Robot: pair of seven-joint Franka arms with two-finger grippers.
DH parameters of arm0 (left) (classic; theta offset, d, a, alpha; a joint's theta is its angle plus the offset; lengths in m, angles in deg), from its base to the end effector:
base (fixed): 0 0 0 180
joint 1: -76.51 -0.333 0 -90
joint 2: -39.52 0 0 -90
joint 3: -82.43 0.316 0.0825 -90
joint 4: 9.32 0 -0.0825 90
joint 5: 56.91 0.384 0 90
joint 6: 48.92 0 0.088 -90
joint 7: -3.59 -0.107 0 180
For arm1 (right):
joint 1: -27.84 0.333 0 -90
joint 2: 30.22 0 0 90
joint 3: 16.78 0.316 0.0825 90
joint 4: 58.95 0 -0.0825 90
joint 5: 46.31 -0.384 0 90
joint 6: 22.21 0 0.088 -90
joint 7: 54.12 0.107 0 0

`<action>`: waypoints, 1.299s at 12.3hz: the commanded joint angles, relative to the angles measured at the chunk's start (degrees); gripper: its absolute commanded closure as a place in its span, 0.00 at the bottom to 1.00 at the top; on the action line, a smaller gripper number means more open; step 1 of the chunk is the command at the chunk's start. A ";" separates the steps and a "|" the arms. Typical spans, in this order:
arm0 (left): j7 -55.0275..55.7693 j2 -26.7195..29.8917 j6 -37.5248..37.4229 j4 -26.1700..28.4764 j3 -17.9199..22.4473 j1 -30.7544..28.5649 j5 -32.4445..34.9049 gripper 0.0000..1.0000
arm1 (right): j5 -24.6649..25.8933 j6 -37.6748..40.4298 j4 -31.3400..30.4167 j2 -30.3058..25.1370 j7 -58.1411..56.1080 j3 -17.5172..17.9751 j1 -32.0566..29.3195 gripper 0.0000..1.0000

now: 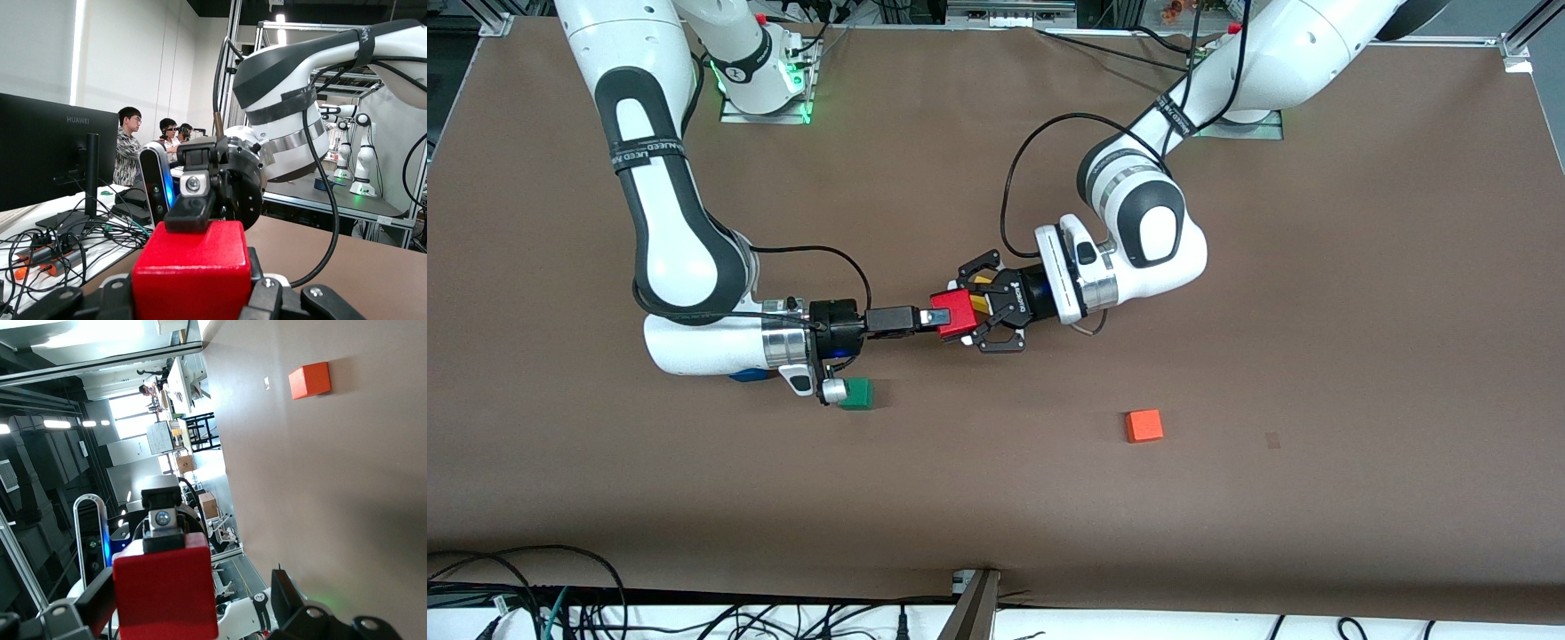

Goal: Pass red block to right arm, stack on blue
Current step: 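Grasp the red cube with the right gripper while the left gripper releases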

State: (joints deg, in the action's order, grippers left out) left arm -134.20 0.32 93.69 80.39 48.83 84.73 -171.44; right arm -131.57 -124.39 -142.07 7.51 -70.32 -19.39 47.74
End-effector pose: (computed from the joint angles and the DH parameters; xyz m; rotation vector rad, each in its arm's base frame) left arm 0.5905 -0.4195 0.3225 1.4992 -0.9425 1.3191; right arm 0.6592 0.3025 0.3425 -1.7849 0.0550 0.2865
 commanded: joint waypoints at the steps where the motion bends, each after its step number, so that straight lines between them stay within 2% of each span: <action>1: -1.87 -1.58 1.00 -3.31 1.17 2.41 -2.28 1.00 | -1.23 -0.91 0.84 0.24 -1.02 -0.21 0.41 0.07; 2: -1.87 -1.85 1.35 -3.66 1.17 2.77 -2.45 1.00 | -1.23 -1.18 0.85 0.24 -1.63 -0.12 0.41 0.33; 3: -1.79 -1.76 1.44 -3.66 1.17 2.94 -4.20 1.00 | -1.31 -1.27 0.85 0.15 -1.99 -0.12 0.41 0.76; 4: -1.79 -1.76 1.52 -4.19 1.17 3.82 -5.17 1.00 | -1.23 -1.18 0.85 0.15 -2.08 -0.12 0.32 0.92; 5: -1.79 -1.94 2.40 -4.71 1.17 4.00 -5.18 1.00 | -1.23 -0.92 0.85 0.15 -1.99 -0.21 0.14 1.00; 8: -1.61 -1.85 2.84 -4.81 1.17 4.26 -5.27 1.00 | -1.05 -0.65 1.37 0.06 -2.08 -0.21 0.05 1.00; 9: -1.78 -1.68 2.84 -4.81 1.25 4.26 -5.36 0.01 | -0.79 -0.65 1.46 -0.02 -2.08 -0.30 0.05 1.00; 13: 3.89 -0.89 2.84 -4.11 1.17 3.12 -5.62 0.00 | 0.96 -0.65 2.78 -0.29 -1.82 -0.91 -0.82 1.00; 14: 6.62 0.60 2.84 -3.58 1.25 2.51 -5.01 0.00 | 3.49 -0.65 2.87 -0.29 -1.81 -1.70 -1.08 1.00; 16: 9.81 1.14 2.84 -3.31 1.26 0.67 -4.66 0.00 | 12.61 -0.65 4.00 -0.64 -1.73 -4.42 -1.09 1.00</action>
State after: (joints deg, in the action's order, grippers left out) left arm -126.96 -0.25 95.82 76.58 49.92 86.78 -175.27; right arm -124.63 -125.20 -139.08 7.47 -71.98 -22.47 47.07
